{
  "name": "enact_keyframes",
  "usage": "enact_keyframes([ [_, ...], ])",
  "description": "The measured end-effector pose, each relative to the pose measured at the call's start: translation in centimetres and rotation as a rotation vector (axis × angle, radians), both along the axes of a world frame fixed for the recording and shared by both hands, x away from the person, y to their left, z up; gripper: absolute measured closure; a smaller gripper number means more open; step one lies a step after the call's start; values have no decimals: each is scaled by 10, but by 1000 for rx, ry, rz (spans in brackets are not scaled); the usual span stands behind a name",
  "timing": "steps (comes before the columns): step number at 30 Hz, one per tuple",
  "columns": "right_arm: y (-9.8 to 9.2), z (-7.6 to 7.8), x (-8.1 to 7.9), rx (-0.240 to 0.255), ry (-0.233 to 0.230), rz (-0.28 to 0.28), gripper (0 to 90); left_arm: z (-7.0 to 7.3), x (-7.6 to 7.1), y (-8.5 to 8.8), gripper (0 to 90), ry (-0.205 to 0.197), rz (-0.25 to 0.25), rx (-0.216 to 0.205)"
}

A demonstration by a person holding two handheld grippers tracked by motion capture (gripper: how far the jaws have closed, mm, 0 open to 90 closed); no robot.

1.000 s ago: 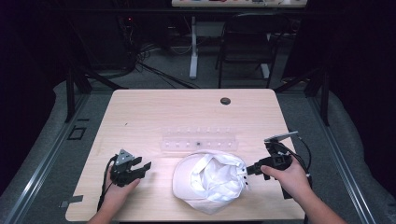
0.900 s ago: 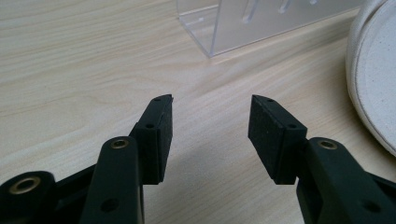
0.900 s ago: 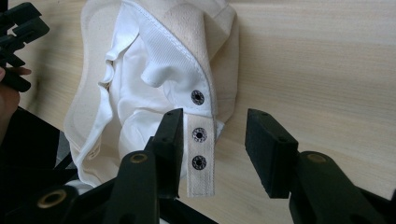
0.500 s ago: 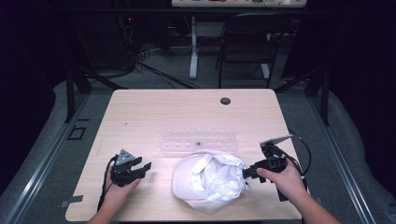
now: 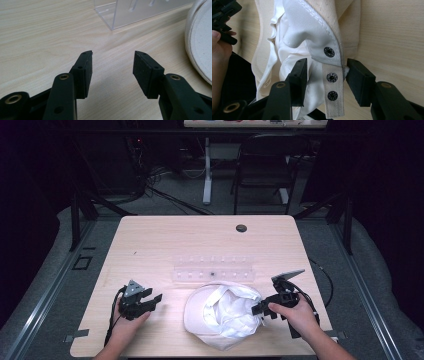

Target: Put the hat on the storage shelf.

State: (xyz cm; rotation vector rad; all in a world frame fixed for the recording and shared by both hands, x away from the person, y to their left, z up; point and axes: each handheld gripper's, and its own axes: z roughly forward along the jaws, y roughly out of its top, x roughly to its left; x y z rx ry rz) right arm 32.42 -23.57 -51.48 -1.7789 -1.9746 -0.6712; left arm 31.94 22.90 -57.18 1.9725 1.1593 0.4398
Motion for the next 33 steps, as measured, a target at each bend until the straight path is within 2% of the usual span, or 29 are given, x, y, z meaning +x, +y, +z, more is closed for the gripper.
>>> enact_keyframes([
  [3, 3, -5, 0, 14, 6, -23, 523, 0, 0, 0, 504, 0, -3, 2],
  [4, 3, -7, 0, 15, 15, -7, 523, 0, 0, 0, 504, 0, -4, 2],
  [10, 6, -14, -2, 39, 37, -9, 522, 0, 0, 0, 503, 1, -4, 1],
  [12, 5, -11, -2, 44, 35, 6, 525, 0, 0, 0, 503, 0, -4, 1],
  [13, 6, -8, -2, 50, 29, -16, 527, 0, 0, 0, 503, 0, -4, 1],
  [14, 5, -4, -2, 61, 31, -1, 531, 0, 0, 0, 503, 3, -1, 0],
  [15, 6, -2, -2, 70, 25, -23, 533, 0, 0, 0, 503, 2, -2, 0],
  [18, 7, 8, -3, 91, 10, -17, 545, 0, 0, 0, 503, 1, -4, 3],
  [19, 6, 11, -2, 89, 15, 9, 548, 0, 0, 0, 503, 3, -1, 2],
  [20, 8, 13, -2, 92, 10, -4, 550, 0, 0, 0, 502, 3, -2, 2],
  [23, 11, 19, -2, 95, 5, 5, 556, 0, 0, 0, 502, 2, -1, 3],
  [25, 12, 25, 0, 99, 7, 24, 578, 0, 0, 0, 502, 2, -1, 3],
  [26, 15, 26, 0, 101, 9, -4, 588, 0, 0, 0, 502, 3, -2, 0],
  [29, 15, 27, 1, 103, 18, 8, 628, 0, 0, 0, 502, 2, -3, 0],
  [30, 17, 27, 1, 89, 20, -16, 680, 0, 0, 0, 502, 2, -3, 0],
  [31, 17, 27, 1, 89, 20, -16, 680, 0, 0, 0, 502, 2, -3, 0],
  [32, 16, 27, 2, 71, 28, 13, 742, 0, 0, 0, 502, 2, -2, -1],
  [33, 17, 27, 3, 59, 29, 20, 755, 0, 0, 0, 502, 2, -3, 0],
])
